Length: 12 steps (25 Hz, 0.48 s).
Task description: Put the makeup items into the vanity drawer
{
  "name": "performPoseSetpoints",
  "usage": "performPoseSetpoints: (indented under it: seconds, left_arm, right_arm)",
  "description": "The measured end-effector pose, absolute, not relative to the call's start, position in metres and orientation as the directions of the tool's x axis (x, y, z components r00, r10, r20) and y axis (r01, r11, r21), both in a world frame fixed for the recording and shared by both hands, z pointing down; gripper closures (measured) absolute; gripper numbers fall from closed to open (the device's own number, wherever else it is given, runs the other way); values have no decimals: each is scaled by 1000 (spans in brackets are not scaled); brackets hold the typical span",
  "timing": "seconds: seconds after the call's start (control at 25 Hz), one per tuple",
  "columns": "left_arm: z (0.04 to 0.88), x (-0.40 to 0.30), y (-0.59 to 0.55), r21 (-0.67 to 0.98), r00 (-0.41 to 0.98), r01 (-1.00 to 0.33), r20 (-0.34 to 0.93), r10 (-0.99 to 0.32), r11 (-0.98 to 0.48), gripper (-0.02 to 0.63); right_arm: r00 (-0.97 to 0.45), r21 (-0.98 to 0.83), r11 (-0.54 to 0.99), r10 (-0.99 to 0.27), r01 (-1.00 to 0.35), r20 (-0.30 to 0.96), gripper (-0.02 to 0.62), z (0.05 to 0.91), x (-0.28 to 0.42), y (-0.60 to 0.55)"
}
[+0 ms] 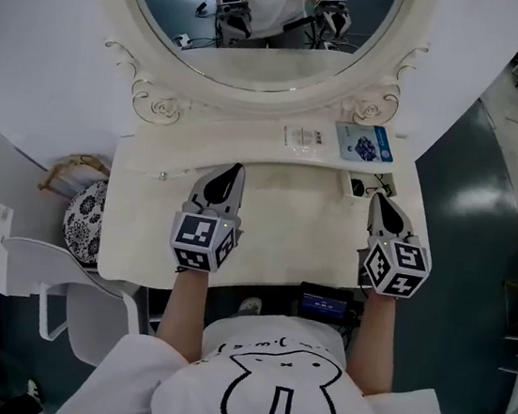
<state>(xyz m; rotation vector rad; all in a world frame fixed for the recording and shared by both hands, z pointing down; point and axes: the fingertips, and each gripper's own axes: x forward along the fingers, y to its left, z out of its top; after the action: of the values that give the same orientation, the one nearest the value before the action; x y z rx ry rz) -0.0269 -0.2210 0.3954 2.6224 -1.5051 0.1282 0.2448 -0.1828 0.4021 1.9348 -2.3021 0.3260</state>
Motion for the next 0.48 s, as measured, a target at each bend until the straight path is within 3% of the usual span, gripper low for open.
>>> performPoseSetpoints:
  seconds: [0.48]
  left_arm:
    - [387,-39,-194,52,581,-813,106,-807,-579,584]
  right_arm:
    - [-82,-5,82,-980,-997,183,601,390,221,-128]
